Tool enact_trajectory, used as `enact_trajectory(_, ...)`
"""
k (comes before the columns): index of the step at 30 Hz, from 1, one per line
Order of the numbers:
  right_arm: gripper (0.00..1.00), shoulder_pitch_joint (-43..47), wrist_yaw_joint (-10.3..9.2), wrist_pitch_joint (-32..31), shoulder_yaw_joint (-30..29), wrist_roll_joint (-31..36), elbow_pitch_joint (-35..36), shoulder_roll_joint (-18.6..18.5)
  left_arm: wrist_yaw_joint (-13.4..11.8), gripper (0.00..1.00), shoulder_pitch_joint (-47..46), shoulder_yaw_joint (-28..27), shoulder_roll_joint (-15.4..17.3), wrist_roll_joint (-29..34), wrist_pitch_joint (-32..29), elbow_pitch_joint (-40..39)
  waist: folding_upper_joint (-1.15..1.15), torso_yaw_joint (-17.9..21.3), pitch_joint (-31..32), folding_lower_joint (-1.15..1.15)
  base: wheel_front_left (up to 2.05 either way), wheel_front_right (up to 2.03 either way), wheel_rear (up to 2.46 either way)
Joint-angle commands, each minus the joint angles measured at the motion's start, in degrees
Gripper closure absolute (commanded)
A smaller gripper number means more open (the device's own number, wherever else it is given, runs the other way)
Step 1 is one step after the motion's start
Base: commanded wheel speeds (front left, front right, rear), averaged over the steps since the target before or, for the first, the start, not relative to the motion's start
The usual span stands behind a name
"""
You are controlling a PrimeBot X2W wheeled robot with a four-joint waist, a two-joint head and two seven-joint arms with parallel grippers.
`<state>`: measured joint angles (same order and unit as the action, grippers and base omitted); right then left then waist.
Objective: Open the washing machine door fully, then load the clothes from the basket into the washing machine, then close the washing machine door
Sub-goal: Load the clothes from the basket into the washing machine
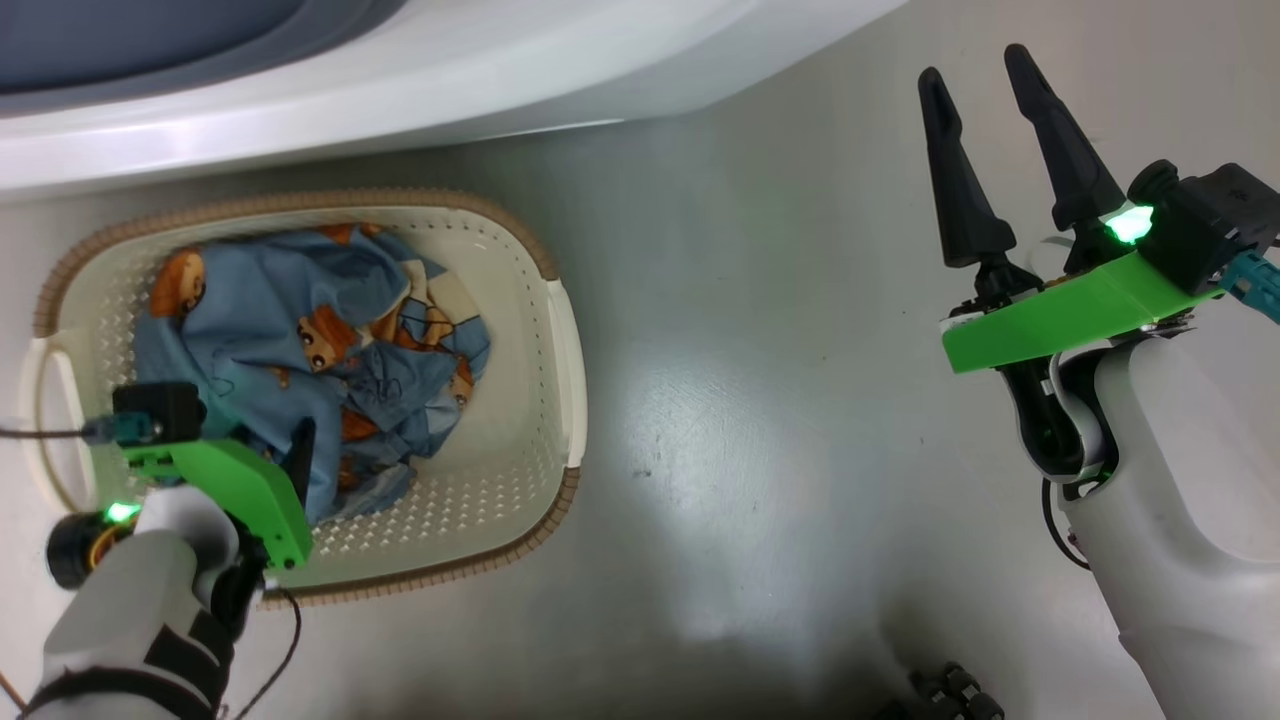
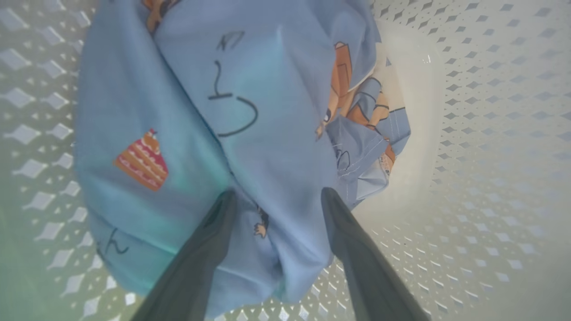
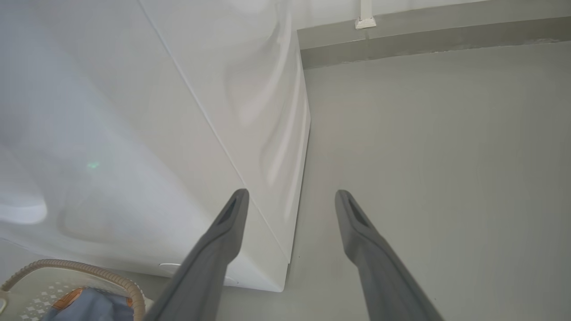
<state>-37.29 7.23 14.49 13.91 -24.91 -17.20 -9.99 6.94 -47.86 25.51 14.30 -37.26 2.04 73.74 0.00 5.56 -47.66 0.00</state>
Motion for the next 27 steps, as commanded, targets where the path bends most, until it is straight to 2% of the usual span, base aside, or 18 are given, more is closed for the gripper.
enact_trajectory(1, 0.0, 1.15, 0.25, 0.51, 0.9, 0.46, 1.41, 0.45, -0.4, 0.0, -0.01, -0.96, 2.38, -0.19, 1.01, 0.0, 0.0, 0.28, -0.67, 0.0, 0.0, 0.0, 0.0)
enact_trajectory(8, 0.0, 0.58, 0.25, 0.51, 1.18, 0.56, 1.72, 0.56, -0.3, 0.0, -1.67, -0.49, 2.48, 0.07, 3.97, 0.07, 0.0, 0.78, -1.7, 0.0, 0.0, 0.0, 0.0)
enact_trajectory(14, 0.0, 0.19, 0.25, 0.51, 1.61, 0.56, 1.72, 0.8, -0.85, 0.0, -2.16, -0.37, 2.82, -0.23, 3.31, 0.15, 0.0, 1.71, -2.09, 0.0, 0.0, 0.0, 0.0)
enact_trajectory(17, 0.0, 0.31, 0.25, 0.51, 1.48, 0.6, 1.71, 0.85, -1.74, 0.0, -2.08, -0.07, 3.08, -0.16, 2.04, 0.18, 0.0, 2.18, -1.99, 0.0, 0.0, 0.0, 0.0)
enact_trajectory(21, 0.0, 0.58, 0.25, 0.51, 1.24, 0.57, 1.71, 0.83, -4.16, 0.0, -1.91, 0.32, 3.47, 0.19, 1.66, 0.2, 0.0, 2.62, -1.77, 0.0, 0.0, 0.0, 0.0)
enact_trajectory(24, 0.0, 0.63, 0.25, 0.51, 1.23, 0.51, 1.76, 0.76, -4.72, 0.0, -1.58, 0.23, 3.47, -0.13, 1.38, 0.21, 0.0, 2.86, -1.77, 0.0, 0.0, 0.0, 0.0)
enact_trajectory(27, 0.0, 0.58, 0.25, 0.51, 1.41, 0.54, 1.83, 0.78, -4.23, 0.0, -1.52, 0.6, 3.41, -0.13, 0.69, 0.21, 0.0, 3.1, -1.86, 0.0, 0.0, 0.0, 0.0)
